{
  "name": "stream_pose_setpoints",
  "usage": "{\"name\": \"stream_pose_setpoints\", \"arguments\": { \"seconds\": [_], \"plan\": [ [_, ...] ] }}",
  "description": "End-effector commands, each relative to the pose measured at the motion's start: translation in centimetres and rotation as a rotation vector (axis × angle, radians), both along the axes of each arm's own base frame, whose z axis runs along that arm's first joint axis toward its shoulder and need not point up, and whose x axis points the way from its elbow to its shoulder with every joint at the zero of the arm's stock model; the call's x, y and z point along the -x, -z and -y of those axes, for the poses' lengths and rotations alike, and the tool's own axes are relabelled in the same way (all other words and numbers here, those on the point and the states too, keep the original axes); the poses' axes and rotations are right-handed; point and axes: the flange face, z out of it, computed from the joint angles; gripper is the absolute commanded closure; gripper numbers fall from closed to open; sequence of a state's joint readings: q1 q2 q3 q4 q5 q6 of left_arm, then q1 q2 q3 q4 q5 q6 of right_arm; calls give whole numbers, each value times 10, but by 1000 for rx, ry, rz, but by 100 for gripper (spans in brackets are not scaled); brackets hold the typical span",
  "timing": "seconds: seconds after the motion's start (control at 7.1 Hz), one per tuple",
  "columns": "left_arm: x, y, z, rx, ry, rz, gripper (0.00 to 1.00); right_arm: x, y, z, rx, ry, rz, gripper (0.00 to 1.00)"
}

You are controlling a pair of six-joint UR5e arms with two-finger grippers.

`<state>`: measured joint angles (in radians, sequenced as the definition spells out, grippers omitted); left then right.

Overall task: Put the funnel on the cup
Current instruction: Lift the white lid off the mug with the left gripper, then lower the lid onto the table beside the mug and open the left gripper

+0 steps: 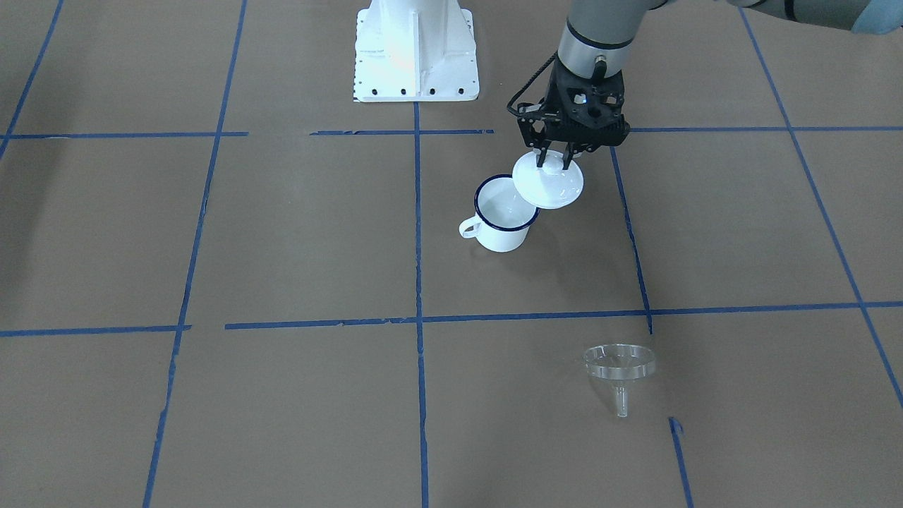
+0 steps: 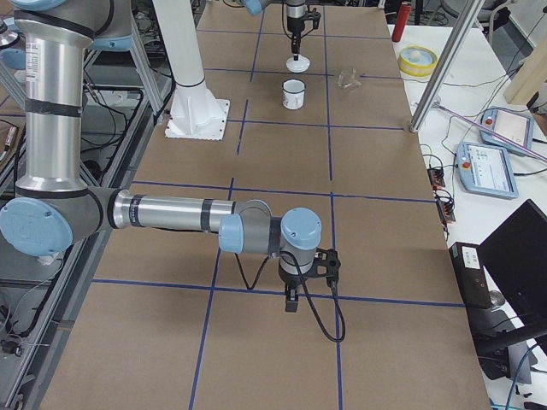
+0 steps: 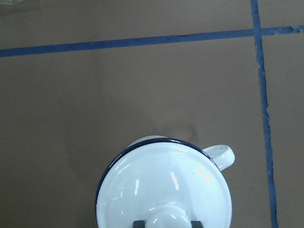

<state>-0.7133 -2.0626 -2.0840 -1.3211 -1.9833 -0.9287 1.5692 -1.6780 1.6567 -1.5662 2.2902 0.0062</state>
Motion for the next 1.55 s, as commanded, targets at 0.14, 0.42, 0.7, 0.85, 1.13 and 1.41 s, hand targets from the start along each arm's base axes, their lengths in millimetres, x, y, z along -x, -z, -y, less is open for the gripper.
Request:
{"name": "stream_pose_setpoints", "arguments": {
  "seconds": [0.14,0.42,0.7,0.85,1.13,1.41],
  "plan": [
    [20,-120,-10,-67,-2,-56,100,0,0,0,0,0,0,0],
    [-5,-163,7,-45,10,18,100,0,0,0,0,0,0,0],
    [-25,-183,23,-40,7,31,100,0,1,1,-1,0,0,0],
    [-34,-182,28,-41,1,34,100,0,0,0,0,0,0,0],
    [-37,-180,29,-42,-3,32,95,0,0,0,0,0,0,0],
    [-39,-176,30,-47,-5,26,0,0,1,1,-1,0,0,0]
  ]
}}
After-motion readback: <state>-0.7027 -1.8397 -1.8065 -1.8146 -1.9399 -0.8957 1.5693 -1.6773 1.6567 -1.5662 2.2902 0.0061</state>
